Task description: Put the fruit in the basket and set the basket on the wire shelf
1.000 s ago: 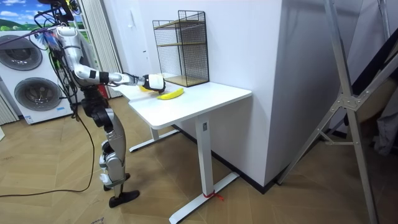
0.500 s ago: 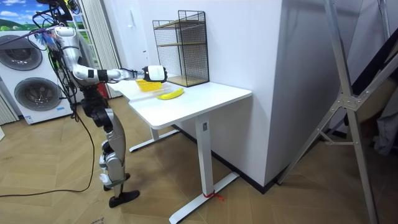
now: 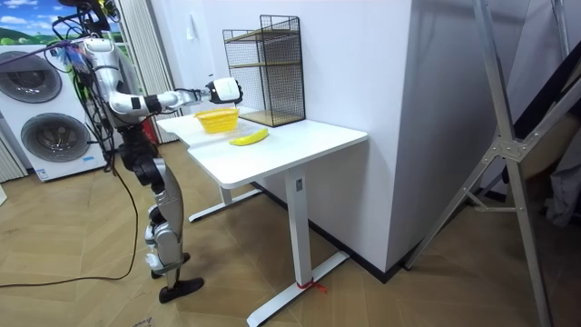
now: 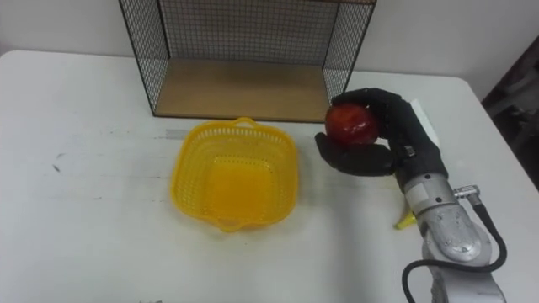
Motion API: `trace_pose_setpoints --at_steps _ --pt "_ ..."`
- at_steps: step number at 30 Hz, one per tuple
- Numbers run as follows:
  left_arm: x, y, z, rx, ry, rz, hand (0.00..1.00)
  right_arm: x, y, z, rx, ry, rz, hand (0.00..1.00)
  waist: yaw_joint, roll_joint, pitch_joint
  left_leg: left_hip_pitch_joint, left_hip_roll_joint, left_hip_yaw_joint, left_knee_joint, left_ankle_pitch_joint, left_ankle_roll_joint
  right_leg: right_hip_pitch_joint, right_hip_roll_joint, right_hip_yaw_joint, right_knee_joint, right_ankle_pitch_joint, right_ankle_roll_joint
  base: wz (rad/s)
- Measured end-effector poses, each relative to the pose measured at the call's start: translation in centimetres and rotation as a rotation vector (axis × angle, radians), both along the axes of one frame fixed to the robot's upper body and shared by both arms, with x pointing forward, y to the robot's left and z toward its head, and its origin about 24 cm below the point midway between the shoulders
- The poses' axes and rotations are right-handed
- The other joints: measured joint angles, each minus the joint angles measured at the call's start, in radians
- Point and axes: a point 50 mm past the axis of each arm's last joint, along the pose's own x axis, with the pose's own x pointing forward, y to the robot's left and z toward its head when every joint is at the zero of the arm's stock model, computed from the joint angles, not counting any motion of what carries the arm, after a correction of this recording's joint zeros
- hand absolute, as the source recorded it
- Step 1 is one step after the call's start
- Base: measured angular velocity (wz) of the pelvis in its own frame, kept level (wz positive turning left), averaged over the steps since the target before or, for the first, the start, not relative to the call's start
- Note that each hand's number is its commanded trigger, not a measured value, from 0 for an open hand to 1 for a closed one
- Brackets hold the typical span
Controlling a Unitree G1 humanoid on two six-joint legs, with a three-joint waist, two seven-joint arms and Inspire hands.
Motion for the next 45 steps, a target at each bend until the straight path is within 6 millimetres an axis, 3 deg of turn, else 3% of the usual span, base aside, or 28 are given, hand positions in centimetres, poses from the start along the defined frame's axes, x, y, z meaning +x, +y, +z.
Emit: trace_pose_setpoints --at_steps 10,18,24,34,35,36,38,39,45 --pt "0.6 0.0 -0.1 0.000 -0.004 -0.001 0.00 0.0 1.5 1.7 -0.099 -0.066 0.071 1.00 0.016 -0.005 -0.0006 -0.017 0.001 -0.008 0.004 0.000 0.000 -0.007 0.000 -0.009 0.000 0.000 0.000 0.02" --pt "1.8 -0.4 -0.1 -0.006 -0.018 -0.046 0.00 0.1 5.1 0.5 -0.244 0.003 0.265 1.00 0.049 -0.005 -0.0006 -0.009 0.000 0.000 -0.005 0.000 0.000 -0.006 0.000 -0.008 -0.001 0.000 0.000 -0.01" --pt "2.4 -0.7 -0.1 -0.012 -0.023 -0.078 0.00 0.7 6.1 1.0 -0.278 -0.014 0.312 1.00 0.064 -0.008 0.0063 -0.011 0.000 -0.003 -0.007 0.000 0.000 -0.005 0.000 -0.011 -0.003 0.000 0.000 0.01" --pt "3.0 -0.8 -0.1 -0.013 -0.035 -0.086 0.00 0.7 7.5 0.7 -0.302 0.021 0.411 1.00 0.086 -0.007 0.0074 -0.011 0.000 -0.010 -0.008 0.000 0.000 -0.005 0.000 -0.010 -0.003 0.000 0.000 0.00" --pt "3.0 -0.8 -0.1 -0.013 -0.033 -0.088 0.00 0.7 7.6 0.6 -0.304 0.026 0.420 0.96 0.085 -0.006 0.0081 -0.011 0.000 -0.010 -0.007 0.000 0.000 -0.005 0.000 -0.010 -0.003 0.000 0.000 0.00" --pt "3.0 -0.8 -0.1 -0.013 -0.031 -0.091 0.00 0.6 7.8 0.5 -0.304 0.027 0.426 0.83 0.085 -0.004 0.0091 -0.011 0.000 -0.011 -0.007 0.000 0.000 -0.004 0.000 -0.011 -0.003 0.000 0.000 0.00" --pt "3.1 -1.0 -0.1 -0.013 -0.026 -0.103 0.00 0.6 7.9 0.5 -0.303 0.029 0.432 0.33 0.084 -0.003 0.0095 -0.012 0.000 -0.011 -0.007 0.000 0.000 -0.004 0.000 -0.011 -0.003 0.000 0.000 0.00" --pt "3.2 -1.0 -0.2 -0.013 -0.027 -0.106 0.00 0.6 7.9 0.4 -0.303 0.029 0.434 0.02 0.084 -0.002 0.0100 -0.012 0.000 -0.011 -0.007 0.000 0.000 -0.004 0.000 -0.011 -0.003 0.000 0.000 0.00" --pt "3.3 -1.0 -0.1 -0.013 -0.029 -0.107 0.00 0.6 7.9 0.4 -0.304 0.030 0.434 0.00 0.084 0.000 0.0097 -0.012 0.000 -0.011 -0.007 0.000 0.000 -0.004 0.000 -0.011 -0.003 0.000 0.000 0.00"
